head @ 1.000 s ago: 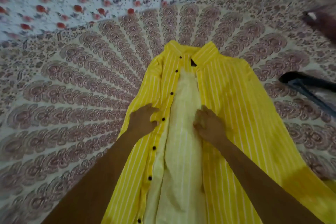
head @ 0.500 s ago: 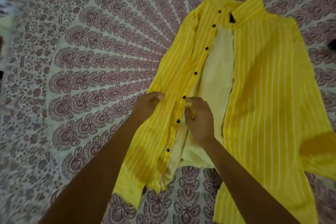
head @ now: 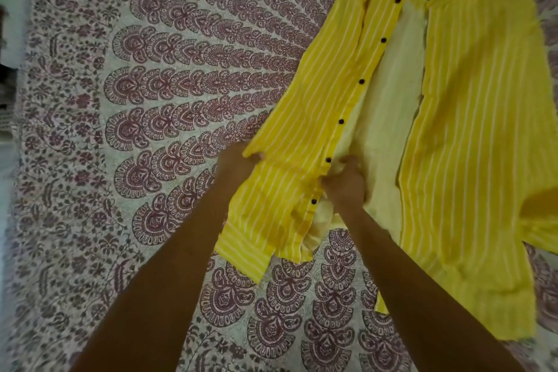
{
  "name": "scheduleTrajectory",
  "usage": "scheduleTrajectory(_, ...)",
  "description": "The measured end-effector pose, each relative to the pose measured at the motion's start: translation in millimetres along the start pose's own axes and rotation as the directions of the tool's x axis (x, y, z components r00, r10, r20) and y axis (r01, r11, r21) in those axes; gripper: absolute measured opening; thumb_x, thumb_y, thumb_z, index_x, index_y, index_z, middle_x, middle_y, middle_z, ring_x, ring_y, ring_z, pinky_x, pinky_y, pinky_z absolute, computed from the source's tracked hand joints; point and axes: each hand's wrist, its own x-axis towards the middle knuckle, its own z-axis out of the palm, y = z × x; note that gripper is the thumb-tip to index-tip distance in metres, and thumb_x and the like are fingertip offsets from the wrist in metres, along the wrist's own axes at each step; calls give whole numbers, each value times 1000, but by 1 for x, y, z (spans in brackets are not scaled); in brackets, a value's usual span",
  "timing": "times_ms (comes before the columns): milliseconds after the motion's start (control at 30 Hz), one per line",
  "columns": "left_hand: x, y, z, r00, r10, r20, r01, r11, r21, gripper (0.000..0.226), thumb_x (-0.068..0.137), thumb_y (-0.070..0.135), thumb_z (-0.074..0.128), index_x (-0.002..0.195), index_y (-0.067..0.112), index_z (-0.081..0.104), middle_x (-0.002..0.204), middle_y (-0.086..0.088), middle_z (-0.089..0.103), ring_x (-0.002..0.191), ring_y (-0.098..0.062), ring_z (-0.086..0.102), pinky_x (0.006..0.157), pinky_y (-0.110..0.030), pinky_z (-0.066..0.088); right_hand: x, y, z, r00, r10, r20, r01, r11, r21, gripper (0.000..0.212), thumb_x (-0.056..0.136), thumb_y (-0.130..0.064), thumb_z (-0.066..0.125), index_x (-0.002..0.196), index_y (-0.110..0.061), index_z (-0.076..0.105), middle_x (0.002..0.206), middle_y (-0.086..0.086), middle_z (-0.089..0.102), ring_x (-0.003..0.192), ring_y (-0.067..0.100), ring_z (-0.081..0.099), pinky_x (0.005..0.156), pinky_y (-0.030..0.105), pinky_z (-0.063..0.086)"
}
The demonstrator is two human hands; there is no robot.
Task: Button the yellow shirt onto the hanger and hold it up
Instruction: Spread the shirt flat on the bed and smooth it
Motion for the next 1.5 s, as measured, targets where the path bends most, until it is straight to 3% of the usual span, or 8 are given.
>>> scheduleTrajectory(167,24,-25,-72,941,-128,-313,94,988,-122,26,89,26,58,103,4,63,94,-23,68,84,-34,65,67,-34,45,-4,0,-1,995,-40,-95,32,996,-81,23,85,-5,52,106,-7,61,109,15,67,104,32,60,78,32,44)
scheduleTrajectory(300,52,-60,-122,853,-224,-471,226,973,-53,33,82,14,58,115,15,58,115,-18,65,108,-36,60,91,-44,48,-16,-15,8,959,-166,-231,159,986,-51,23,84,-2,50,102,-7,62,105,17,63,91,34,60,68,32,40)
scheduleTrajectory(467,45,-81,-96,926,-313,-210,304,950,-72,52,82,32,59,122,3,47,122,-20,57,113,-39,55,89,-42,44,-40,-41,55,855,-518,-38,519,855,19,30,85,-21,46,103,-3,61,97,18,63,77,31,62,64,34,46)
scheduleTrajectory(667,18,-103,-55,954,-299,-36,287,939,-187,75,71,29,78,128,0,40,125,-20,54,114,-38,54,88,-44,46,-63,-77,118,891,-364,271,349,931,104,32,89,-20,59,115,-3,54,106,19,65,97,35,61,78,40,48)
scheduleTrajectory(900,22,-132,-107,982,-95,161,170,811,-559,33,83,10,66,115,5,62,107,-9,65,96,-24,61,82,-33,48,-69,-109,151,916,-151,372,156,988,17,38,85,-18,63,53,-13,43,54,5,45,54,22,42,55,30,30)
scheduleTrajectory(1033,23,-166,-144,977,-196,81,191,647,-738,9,82,13,67,88,18,62,89,-6,64,81,-23,60,73,-35,49,-101,-134,178,802,-294,521,275,955,116,28,89,-6,55,62,-13,54,53,6,54,46,11,45,52,21,38)
scheduleTrajectory(1233,22,-220,-145,862,-428,-273,390,902,-184,41,74,7,70,113,11,57,111,-15,65,102,-29,61,80,-32,42,-150,-116,208,712,-334,617,513,848,-132,28,89,-23,44,80,-6,65,87,16,67,81,31,62,65,31,47)
scheduleTrajectory(1500,-12,-130,-83,903,68,-424,-93,995,-37,18,84,4,55,98,8,66,107,-14,66,93,-33,62,72,-30,41,-94,-37,113,844,-493,213,532,821,-209,19,90,-15,48,100,-17,64,92,7,68,82,23,61,61,31,43)
